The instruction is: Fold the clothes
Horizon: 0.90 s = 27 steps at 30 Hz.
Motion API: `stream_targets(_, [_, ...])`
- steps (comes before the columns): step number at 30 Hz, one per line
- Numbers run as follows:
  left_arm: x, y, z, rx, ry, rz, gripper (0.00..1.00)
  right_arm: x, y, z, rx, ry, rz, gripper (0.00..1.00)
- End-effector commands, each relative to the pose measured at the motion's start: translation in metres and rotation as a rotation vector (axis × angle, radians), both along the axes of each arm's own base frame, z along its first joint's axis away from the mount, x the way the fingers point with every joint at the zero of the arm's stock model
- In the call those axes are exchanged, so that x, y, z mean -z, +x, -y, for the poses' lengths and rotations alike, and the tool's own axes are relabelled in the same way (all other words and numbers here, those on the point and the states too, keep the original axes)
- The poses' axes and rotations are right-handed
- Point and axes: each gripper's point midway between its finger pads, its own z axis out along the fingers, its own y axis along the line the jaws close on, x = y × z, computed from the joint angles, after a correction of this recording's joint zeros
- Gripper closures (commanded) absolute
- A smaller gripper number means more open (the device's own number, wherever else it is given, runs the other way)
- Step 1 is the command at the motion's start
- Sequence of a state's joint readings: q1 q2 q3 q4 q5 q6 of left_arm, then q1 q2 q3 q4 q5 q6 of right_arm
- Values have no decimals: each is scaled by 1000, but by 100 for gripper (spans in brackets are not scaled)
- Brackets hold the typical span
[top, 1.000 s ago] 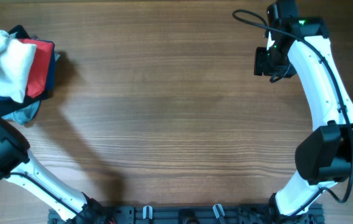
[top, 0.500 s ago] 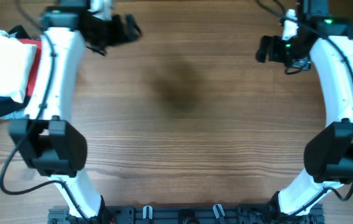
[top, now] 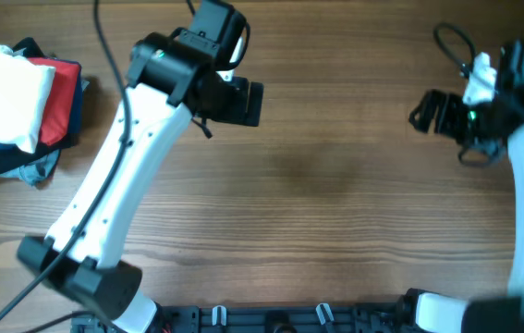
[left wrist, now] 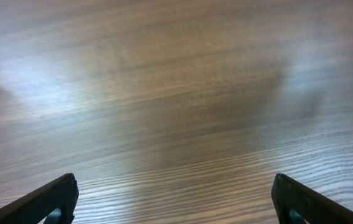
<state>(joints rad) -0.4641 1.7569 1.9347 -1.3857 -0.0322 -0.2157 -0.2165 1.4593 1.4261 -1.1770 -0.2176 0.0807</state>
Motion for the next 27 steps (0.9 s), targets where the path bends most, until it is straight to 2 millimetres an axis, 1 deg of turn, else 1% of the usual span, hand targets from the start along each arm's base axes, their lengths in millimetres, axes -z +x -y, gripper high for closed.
stream_targets(1, [-31,-8,-30,-78,16,85,0,-21,-32,-12,-24,-18,151,0])
stream_targets(2, [-35,-11,-42,-103,17,83,0,-26,-41,-14,-24,-29,198,0])
stream_targets(4, [-43,-9,-72,-169,21,95,0,-37,-60,-18,-25,-47,281,0])
stream_targets(5, [-45,-7,-89,-215,22,101,0,-39,-66,-20,-26,-54,307,0])
stream_targets(7, [-45,-4,-113,-247,4,87,0,-38,-78,-22,-33,-66,343,0])
stream_targets(9, [-40,-4,-142,-292,-23,59,0,-34,-85,-24,-36,-65,354,0])
stream_targets(10, [-37,-6,-151,-313,-19,53,0,-34,-85,-26,-39,-60,358,0])
stream_targets(11, [-31,-12,-169,-360,-13,38,0,-34,-85,-25,-40,-60,358,0])
stream_targets(13, [-24,-24,-186,-411,-18,36,0,-34,-84,-25,-39,-62,361,0])
stream_targets(16, [-19,-47,-189,-416,-39,89,0,-34,-84,-25,-36,-59,360,0])
stream_targets(18, [-16,-77,-186,-403,-41,156,0,-34,-84,-25,-36,-59,360,0])
stream_targets(20, [-15,-101,-186,-407,-38,231,0,-33,-85,-25,-37,-59,355,0])
stream_targets(21, [-12,-120,-186,-413,-33,281,0,-32,-87,-26,-37,-56,345,0])
stream_targets(22, [-9,-133,-185,-413,-34,308,0,-31,-88,-26,-36,-54,337,0])
stream_targets(23, [-6,-142,-184,-412,-37,325,0,-30,-89,-26,-36,-53,331,0])
stream_targets(24, [-6,-151,-183,-411,-43,374,0,-29,-89,-26,-36,-52,328,0])
stream_targets(27, [-18,-161,-183,-410,-55,470,0,-26,-87,-26,-36,-49,313,0])
